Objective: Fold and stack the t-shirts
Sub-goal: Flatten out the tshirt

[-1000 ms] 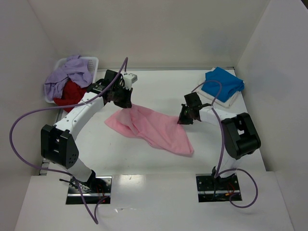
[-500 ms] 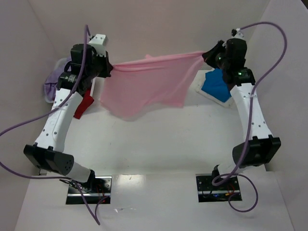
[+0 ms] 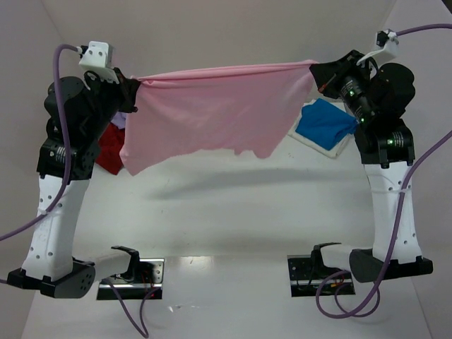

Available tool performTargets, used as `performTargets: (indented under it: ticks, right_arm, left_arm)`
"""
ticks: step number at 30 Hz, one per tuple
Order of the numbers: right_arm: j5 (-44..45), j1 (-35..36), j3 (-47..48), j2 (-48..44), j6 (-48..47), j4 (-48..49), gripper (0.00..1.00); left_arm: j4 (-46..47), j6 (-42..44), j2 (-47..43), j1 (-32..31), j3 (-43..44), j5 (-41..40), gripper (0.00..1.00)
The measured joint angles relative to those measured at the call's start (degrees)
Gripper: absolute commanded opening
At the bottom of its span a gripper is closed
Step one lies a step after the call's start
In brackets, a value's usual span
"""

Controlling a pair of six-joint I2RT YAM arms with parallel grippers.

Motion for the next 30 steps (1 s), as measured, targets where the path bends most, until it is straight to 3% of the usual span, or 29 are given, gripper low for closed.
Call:
performTargets:
  ticks: [7,15,23,30]
  right_arm:
    - [1.36,-0.02,-5.46,-4.57,-1.22,-3.37,0.0]
    - [4.48,-0.28,-18.64,-7.76,-2.1,-5.73,0.0]
    - [6.62,-0.68,-19.67,-3.43,-2.89,-6.67,0.0]
    - [7.19,-0.68,-15.72,1.38,-4.15,-5.57,0.0]
  left_arm:
    - [-1.79,-0.02,-2.49,0.15,-4.35,4.94,0.0]
    - [-3.61,0.0,-4.61,0.55,-19.65,12.76,0.0]
    - [-3.82,1.38,5.2,0.63,-16.44,12.17,0.0]
    - [-2.8,1.81,9.79,0.66,-6.03,9.77,0.0]
